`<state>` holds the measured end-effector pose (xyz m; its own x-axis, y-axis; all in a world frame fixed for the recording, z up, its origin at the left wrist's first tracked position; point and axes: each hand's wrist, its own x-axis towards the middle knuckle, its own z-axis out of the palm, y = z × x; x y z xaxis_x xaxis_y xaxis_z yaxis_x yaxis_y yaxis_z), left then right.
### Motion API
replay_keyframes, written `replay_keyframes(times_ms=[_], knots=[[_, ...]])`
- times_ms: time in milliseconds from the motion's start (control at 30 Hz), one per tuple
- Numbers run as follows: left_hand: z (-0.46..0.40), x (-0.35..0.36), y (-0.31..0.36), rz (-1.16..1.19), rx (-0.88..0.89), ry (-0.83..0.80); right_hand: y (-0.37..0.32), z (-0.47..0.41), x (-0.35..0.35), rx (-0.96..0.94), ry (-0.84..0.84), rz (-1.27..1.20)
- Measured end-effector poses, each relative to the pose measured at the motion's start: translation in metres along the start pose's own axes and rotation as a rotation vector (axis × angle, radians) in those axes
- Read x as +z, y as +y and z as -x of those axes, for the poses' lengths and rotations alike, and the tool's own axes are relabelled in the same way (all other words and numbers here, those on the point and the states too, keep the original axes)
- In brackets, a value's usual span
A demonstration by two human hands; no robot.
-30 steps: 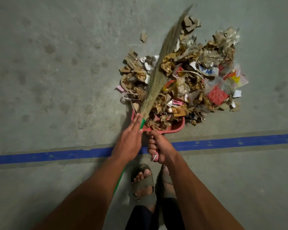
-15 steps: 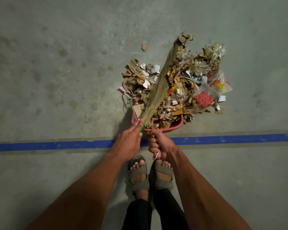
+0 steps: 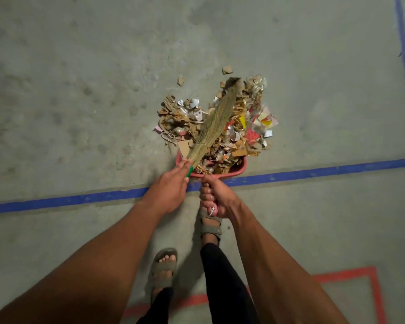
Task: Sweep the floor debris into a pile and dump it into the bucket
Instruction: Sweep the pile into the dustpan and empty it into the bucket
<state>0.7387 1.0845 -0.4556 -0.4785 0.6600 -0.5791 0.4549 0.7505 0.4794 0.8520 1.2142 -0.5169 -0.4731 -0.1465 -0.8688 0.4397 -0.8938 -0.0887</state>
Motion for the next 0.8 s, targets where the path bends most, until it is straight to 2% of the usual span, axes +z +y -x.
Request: replay_keyframes(times_ms=[500, 800], knots=[[0.138, -0.016, 0.056, -0.225, 0.289, -0.098, 0.118, 0.159, 0.010, -0.217, 0.027, -0.244], [0.212, 0.011, 0.136, -0.376, 0.536, -0.188, 0.187, 0.266, -0.036, -0.352, 0.071, -0.420]])
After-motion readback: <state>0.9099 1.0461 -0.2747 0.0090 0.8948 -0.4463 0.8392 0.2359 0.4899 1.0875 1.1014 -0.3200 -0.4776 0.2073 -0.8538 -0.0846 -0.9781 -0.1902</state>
